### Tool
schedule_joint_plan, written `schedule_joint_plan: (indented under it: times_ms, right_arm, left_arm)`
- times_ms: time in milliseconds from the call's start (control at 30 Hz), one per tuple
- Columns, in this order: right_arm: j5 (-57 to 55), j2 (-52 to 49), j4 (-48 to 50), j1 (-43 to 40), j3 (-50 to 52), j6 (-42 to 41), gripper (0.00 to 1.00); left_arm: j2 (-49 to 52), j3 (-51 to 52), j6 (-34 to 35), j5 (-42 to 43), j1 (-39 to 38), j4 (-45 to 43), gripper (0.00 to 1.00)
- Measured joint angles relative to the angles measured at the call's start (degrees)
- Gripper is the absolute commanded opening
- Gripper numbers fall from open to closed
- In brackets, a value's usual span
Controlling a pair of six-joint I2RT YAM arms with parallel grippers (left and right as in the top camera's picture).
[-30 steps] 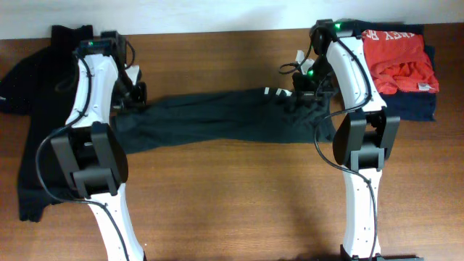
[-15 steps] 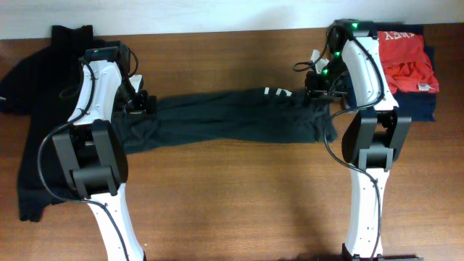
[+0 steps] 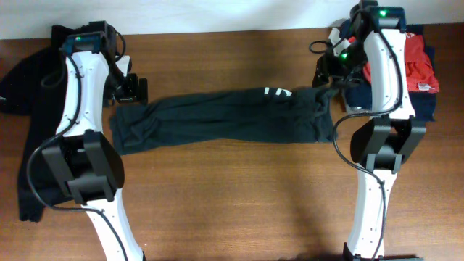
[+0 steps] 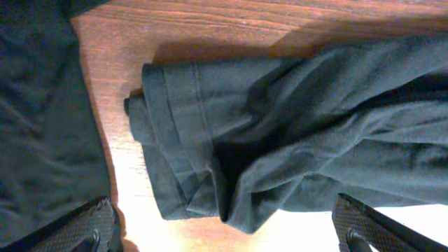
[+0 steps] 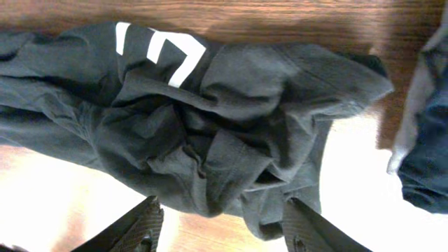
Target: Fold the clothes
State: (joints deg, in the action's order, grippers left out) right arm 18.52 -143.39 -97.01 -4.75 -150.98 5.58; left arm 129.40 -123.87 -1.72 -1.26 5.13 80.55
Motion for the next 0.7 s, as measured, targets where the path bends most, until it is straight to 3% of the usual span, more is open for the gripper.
schedule_joint_plan:
  times_ms: [700]
  right_arm:
    - [0.0,0.0,1.4,-0.3,0.0,1.1,0.62]
  left_arm:
    - [10.2,0.1,-6.0,5.7,2.8,0.7,0.99]
